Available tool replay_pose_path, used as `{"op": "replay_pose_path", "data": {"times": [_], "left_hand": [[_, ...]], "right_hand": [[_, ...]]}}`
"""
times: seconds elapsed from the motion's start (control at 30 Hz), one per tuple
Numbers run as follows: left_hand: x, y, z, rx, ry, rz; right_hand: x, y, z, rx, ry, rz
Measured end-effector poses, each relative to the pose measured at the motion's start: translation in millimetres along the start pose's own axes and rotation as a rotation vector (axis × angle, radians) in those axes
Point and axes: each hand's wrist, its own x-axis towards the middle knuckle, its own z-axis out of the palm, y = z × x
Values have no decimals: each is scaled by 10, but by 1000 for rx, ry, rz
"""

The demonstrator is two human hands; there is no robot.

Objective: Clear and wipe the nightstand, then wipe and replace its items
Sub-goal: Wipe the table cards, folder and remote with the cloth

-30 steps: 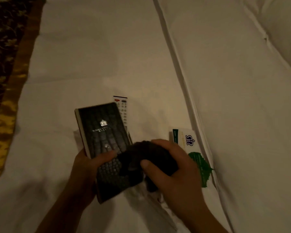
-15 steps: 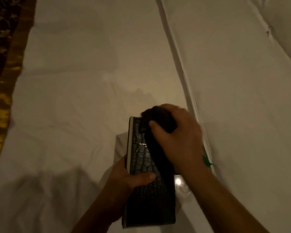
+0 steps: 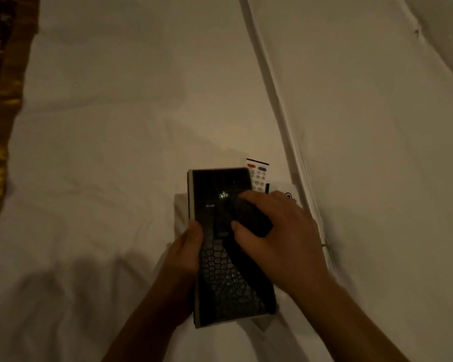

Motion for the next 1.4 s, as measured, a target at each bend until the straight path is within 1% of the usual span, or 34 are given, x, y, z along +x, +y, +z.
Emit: {"op": "replay_pose_path", "data": {"times": [0.03,0.13,0.17,0.2,0.3,0.33,0.37,0.47,0.5,0.53,0.57,0.6,0.7,0.77,0.83,0.9,0.93,0.97,1.0,1.03,1.07,1.1,1.13,1.17,1.2,1.23,1.27,1.3,1.33,1.37,1.4], "left_hand": [[18,8,13,-29,-7,-34],[37,99,49,-164,-47,-85],[70,97,38,-206,-72,-80],[83,102,47,-235,-98,-73],[108,105,89,-264,-124,-73],[121,104,103,-275,-138,-63],[136,92,97,-287,-150,-57],[159,120,50,-325,-204,-72],[170,117,28,-324,-204,-77],[179,107,8,-314,-199,-75],[192,94,-8,-296,-195,-63],[201,81,-8,-275,-196,-50],[228,54,37,-245,-177,-15],[259,74,75,-273,-153,-6],[298,103,87,-321,-129,-12],[333,146,72,-374,-103,-7],[345,162,56,-387,-98,2],[346,174,32,-389,-94,8],[348,175,12,-393,-97,2],[341,172,0,-402,-108,-12],[336,163,-18,-417,-134,-27],[326,159,-32,-431,-158,-40],[322,145,-34,-442,-176,-42],[315,129,-29,-442,-176,-41],[316,100,-27,-436,-180,-47],[302,78,-5,-425,-199,-58],[294,55,16,-419,-230,-80],[277,58,45,-400,-223,-87],[266,56,64,-364,-182,-80],[267,43,66,-305,-101,-37],[265,11,59,-215,-20,65]], "right_hand": [[-106,-14,0,-36,-25,-16],[-375,-152,-9,-74,-231,-97],[-380,-149,-14,-77,-238,-132],[-335,-134,-33,-81,-202,-136],[-63,-61,-113,-26,37,1],[-11,-77,-98,-15,60,8],[-20,-122,-62,-28,27,-17],[-321,-265,27,-85,-180,-173],[-417,-259,-3,-91,-226,-211],[-459,-206,-41,-99,-238,-223],[-441,-137,-71,-110,-199,-205],[-374,-69,-91,-98,-122,-148],[-21,71,-153,13,106,93],[91,66,-167,14,157,123],[-67,-4,-163,-17,95,34],[-409,-70,-145,-109,-29,-80],[-569,-52,-145,-141,-68,-106],[-667,13,-163,-131,-72,-84],[-698,89,-212,-76,-41,-3],[-680,159,-275,12,39,124],[-636,226,-326,128,155,270],[-572,295,-357,291,263,411],[-504,353,-361,529,324,543],[-445,378,-326,793,308,657],[-395,356,-269,1025,220,731],[-373,308,-206,1181,110,769],[-376,242,-145,1278,17,775],[-391,168,-98,1348,-34,754],[-409,97,-72,1385,-46,712],[-431,41,-65,1372,-31,648],[-447,-10,-71,1302,1,578]]}}
